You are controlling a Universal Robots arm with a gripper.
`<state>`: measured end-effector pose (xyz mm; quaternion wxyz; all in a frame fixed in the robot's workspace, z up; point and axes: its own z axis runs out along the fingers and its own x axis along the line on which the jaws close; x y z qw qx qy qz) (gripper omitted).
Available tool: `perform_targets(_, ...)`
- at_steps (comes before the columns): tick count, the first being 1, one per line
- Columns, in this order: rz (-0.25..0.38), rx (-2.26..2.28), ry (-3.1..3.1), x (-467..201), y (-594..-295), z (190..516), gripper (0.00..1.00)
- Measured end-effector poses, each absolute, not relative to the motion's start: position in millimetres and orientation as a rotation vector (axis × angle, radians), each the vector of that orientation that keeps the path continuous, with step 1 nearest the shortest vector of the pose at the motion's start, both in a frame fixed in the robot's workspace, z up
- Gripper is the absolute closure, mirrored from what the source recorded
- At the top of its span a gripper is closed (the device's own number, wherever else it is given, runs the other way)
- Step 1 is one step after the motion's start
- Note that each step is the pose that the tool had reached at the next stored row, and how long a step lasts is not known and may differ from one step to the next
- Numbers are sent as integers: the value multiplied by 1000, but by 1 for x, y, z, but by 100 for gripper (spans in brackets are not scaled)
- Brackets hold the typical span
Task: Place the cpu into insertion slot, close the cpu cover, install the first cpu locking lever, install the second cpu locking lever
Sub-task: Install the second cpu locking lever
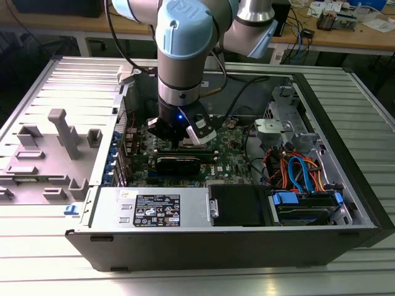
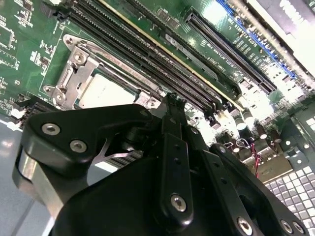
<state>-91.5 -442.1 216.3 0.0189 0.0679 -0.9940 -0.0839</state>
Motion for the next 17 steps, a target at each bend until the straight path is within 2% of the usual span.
perform_targets(4, -237, 212, -3086, -92, -442, 217, 89)
perform_targets(17, -236, 219, -3083, -87, -442, 225, 89)
